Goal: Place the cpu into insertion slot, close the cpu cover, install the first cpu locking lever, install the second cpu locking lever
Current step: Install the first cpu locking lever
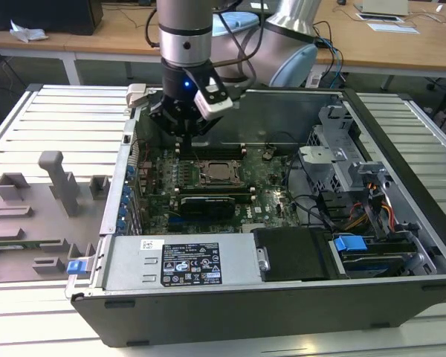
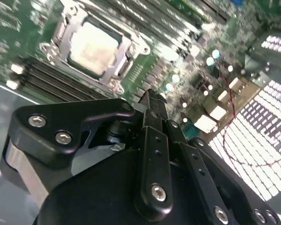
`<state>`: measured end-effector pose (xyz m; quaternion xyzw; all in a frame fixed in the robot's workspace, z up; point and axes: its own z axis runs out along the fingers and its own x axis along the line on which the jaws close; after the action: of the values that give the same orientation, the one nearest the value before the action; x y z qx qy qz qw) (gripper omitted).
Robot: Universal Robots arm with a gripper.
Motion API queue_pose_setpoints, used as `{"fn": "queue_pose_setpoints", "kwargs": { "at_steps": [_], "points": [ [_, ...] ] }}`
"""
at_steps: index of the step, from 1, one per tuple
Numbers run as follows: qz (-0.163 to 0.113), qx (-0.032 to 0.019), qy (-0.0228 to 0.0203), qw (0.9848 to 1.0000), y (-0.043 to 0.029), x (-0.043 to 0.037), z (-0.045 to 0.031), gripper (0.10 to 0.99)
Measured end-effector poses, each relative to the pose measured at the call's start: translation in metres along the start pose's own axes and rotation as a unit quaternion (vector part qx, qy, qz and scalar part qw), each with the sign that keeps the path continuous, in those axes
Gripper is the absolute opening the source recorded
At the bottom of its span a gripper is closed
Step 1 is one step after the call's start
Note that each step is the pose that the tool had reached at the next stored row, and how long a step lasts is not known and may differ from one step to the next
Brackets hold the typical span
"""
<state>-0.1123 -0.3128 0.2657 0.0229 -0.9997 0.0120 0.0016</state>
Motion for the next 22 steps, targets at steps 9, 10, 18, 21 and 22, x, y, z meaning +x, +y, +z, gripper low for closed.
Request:
{"fn": "queue_pose_setpoints", "kwargs": {
  "at_steps": [9,10,18,21,22],
  "points": [
    [0.000,-0.0023,-0.0002,1.0000,0.0261,0.0078,0.0007,0.106],
    [0.000,-0.0025,-0.0002,1.0000,0.0273,0.0078,0.0008,0.106],
    [0.000,-0.0031,0.0092,1.0000,0.0276,-0.0336,0.0099,0.106],
    [0.000,-0.0068,0.0097,0.9999,0.0275,-0.0338,0.0143,0.106],
    [0.000,-0.0147,0.0093,0.9998,0.0273,-0.0338,0.0143,0.106]
  ]
}}
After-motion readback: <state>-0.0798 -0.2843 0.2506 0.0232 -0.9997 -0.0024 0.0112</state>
